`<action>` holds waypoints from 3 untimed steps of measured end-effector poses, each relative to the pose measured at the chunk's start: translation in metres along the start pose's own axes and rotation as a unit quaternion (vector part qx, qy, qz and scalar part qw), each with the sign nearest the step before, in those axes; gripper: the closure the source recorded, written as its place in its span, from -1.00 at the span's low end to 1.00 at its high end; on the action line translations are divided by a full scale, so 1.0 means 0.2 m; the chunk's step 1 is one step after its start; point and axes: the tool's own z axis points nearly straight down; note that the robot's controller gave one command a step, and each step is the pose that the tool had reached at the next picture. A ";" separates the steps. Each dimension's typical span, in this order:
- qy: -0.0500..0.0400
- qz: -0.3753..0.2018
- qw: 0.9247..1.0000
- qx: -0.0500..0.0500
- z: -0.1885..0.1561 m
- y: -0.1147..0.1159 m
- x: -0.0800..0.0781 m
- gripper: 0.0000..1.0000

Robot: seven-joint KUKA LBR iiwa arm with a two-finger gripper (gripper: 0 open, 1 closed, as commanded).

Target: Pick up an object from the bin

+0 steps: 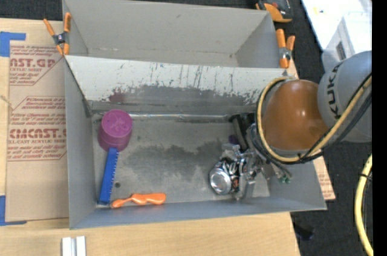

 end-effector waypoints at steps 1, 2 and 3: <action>0.000 0.000 1.000 0.000 0.00 0.00 0.00 1.00; 0.004 0.000 1.000 -0.001 -0.19 0.01 0.01 1.00; -0.001 0.000 1.000 0.001 -0.39 0.00 0.00 1.00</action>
Offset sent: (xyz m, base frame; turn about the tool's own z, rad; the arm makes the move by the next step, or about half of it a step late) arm -0.0001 -0.0002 0.0734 0.0000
